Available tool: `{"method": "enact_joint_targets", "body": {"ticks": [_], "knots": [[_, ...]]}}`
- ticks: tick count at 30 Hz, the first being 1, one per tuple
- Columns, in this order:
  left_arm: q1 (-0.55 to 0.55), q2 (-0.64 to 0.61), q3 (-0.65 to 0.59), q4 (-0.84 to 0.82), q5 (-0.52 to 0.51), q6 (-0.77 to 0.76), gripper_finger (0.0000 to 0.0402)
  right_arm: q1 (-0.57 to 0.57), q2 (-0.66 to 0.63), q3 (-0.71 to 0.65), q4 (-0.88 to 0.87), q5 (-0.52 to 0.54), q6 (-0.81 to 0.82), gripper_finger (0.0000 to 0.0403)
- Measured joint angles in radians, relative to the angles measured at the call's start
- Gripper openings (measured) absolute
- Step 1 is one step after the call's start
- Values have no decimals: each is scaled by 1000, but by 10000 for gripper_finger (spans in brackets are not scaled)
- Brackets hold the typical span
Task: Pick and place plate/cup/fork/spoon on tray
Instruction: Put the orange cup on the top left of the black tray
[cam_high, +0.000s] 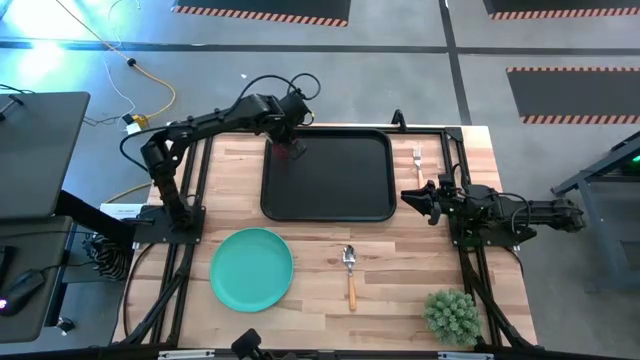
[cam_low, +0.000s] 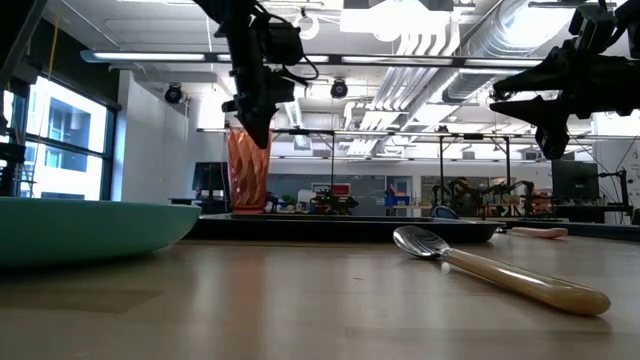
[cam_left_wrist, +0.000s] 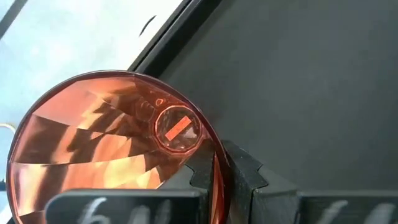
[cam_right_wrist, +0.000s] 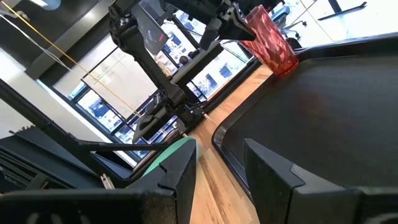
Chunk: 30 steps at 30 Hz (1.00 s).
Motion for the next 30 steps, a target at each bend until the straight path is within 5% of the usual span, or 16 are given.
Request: {"method": "enact_joint_targets", "body": {"ticks": [30], "knots": [[35,44,-1,-2,73,-101,22,0,0,0,0,0,0,124]]}}
